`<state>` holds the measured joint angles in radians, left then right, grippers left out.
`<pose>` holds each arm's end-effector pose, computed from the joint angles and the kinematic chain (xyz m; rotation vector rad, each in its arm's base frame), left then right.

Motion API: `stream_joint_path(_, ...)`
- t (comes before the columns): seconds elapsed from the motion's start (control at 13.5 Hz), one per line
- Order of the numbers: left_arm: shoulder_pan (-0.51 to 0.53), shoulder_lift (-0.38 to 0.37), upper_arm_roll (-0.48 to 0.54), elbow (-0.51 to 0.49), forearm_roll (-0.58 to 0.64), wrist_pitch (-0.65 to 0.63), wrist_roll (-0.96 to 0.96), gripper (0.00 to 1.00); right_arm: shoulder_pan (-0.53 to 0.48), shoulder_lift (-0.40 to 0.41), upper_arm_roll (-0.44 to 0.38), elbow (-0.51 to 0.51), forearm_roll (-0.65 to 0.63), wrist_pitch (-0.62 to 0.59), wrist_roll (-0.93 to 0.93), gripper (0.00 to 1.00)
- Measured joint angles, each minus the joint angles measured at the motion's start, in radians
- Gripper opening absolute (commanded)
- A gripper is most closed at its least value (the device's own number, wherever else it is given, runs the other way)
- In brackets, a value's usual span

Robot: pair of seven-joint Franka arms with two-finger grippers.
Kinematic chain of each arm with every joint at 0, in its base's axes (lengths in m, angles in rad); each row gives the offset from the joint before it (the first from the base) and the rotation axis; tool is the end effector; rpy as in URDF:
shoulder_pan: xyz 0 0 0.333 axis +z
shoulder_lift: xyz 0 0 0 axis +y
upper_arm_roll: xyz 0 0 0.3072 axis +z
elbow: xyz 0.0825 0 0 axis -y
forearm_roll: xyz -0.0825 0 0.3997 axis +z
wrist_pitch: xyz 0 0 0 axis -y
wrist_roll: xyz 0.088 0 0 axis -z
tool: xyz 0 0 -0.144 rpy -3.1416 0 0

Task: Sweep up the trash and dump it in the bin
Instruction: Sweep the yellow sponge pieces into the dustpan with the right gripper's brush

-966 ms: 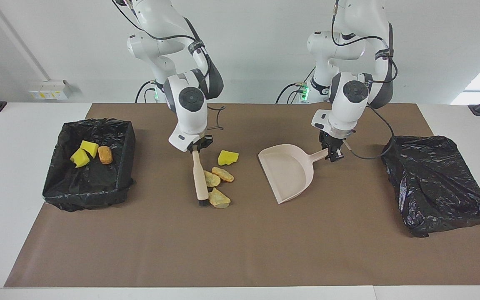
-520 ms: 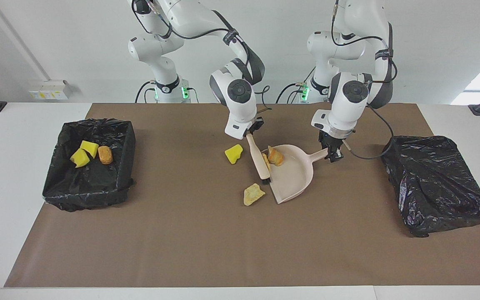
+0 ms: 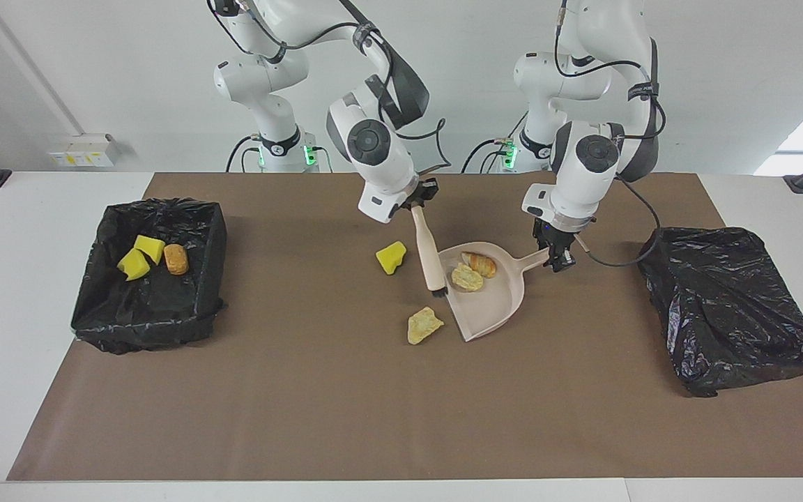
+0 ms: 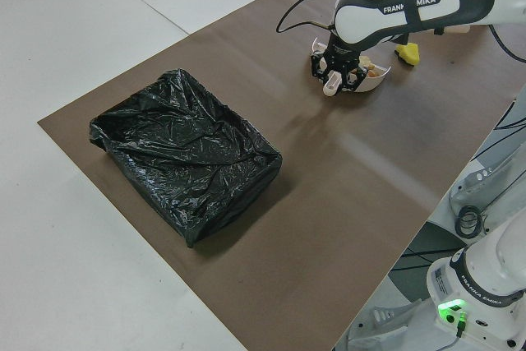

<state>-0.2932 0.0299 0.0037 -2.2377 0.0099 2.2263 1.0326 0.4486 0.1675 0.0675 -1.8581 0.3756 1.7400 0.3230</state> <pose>0.5111 -0.1516 0.2968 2.4672 -1.9313 -0.0648 0.4781 0.3238 0.3664 -2.8572 -0.1086 0.5946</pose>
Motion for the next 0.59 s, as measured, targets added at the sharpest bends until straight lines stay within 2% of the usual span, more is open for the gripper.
stream_joint_path(0.22,0.019,-0.003,0.002,0.011,-0.011,0.003,0.0,0.0,-0.007,-0.079,0.004,-0.122,-0.03,-0.012,0.263,0.0)
stream_joint_path(0.45,0.032,-0.007,0.003,0.015,-0.029,0.002,-0.001,0.0,0.101,-0.165,0.014,-0.255,-0.033,0.057,0.612,0.0)
stream_joint_path(0.59,0.032,-0.007,0.003,0.014,-0.032,-0.006,-0.019,0.0,0.166,-0.227,0.02,-0.359,-0.034,0.149,0.732,0.0)
